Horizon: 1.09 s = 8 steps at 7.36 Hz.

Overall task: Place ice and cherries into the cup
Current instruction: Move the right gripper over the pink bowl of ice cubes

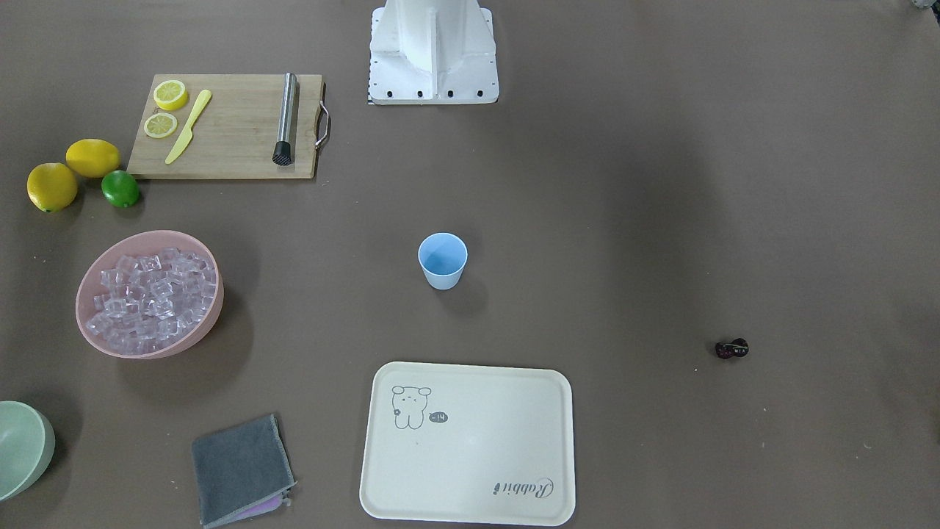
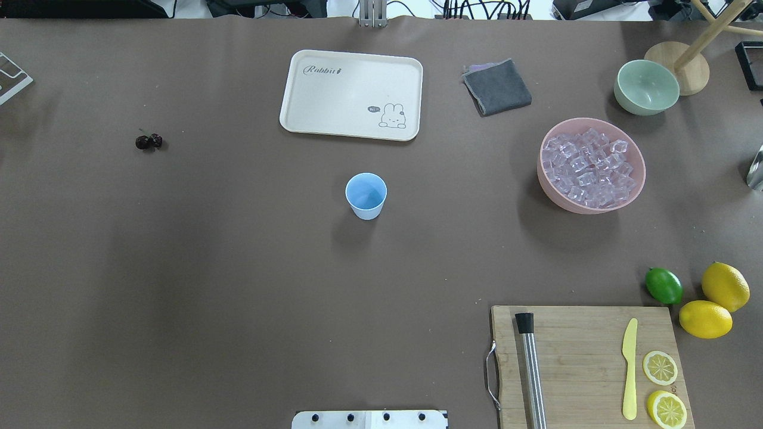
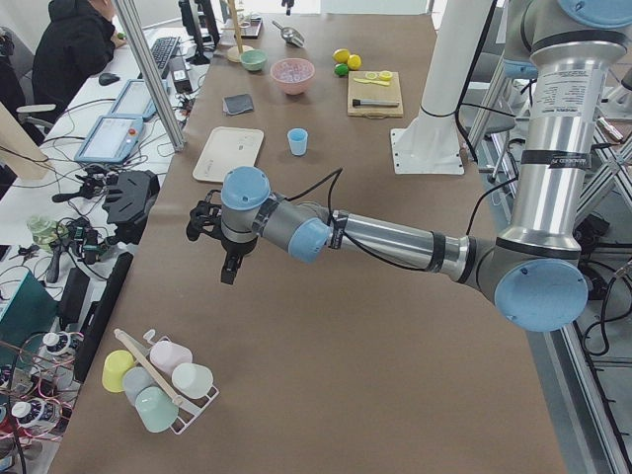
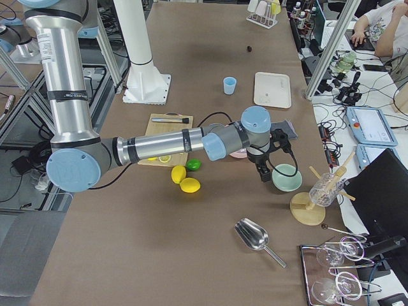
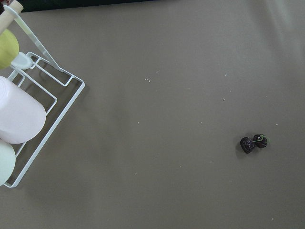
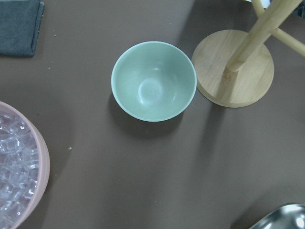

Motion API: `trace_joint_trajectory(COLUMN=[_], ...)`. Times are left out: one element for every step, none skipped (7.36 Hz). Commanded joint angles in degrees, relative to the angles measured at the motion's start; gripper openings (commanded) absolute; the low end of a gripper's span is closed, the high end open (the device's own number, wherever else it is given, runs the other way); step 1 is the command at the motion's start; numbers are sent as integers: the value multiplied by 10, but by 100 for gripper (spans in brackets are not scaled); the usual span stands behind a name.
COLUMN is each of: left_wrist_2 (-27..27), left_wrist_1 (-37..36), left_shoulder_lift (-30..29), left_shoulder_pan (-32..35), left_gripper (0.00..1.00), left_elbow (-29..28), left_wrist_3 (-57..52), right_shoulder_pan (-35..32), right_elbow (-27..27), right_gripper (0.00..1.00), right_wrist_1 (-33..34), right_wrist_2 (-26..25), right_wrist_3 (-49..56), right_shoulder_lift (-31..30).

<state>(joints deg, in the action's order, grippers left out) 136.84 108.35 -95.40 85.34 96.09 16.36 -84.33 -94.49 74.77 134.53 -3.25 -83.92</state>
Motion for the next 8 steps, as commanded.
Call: trace_joint_trajectory(left_wrist_2=[-2,-2,-2,-2,-2,-2,-2,-1], left_wrist_1=[0,-2,-2,1,1,-1,0,-1], left_shoulder_lift=[-1,-3,-4,-1,-3,-9,-10,-10], left_shoulder_pan=[0,0,0,1,0,-3,-4,-4], left_gripper=[97,98,97,97,98,98,97,97], left_elbow=[-3,-1,1,1,1,-5,-4,-1], left_wrist_3=[3,7,7,7,7,7,8,8], right_shoulder_pan=[-19,-17,16,65,132,181,222,245], right_elbow=[-16,-15,-3,7,12,15,18,16], right_gripper=[98,99,98,99,99,98,94,93], right_wrist_1=[-1,0,0,-1,-7,-8,-8,-9], right_wrist_2=[9,2,-2,-5,-32,-70,-73,-88], right_wrist_3=[11,7,-10,-69,-136,-173,-213,-221], right_shoulder_lift=[-25,-18,11,60,106,142,168,163])
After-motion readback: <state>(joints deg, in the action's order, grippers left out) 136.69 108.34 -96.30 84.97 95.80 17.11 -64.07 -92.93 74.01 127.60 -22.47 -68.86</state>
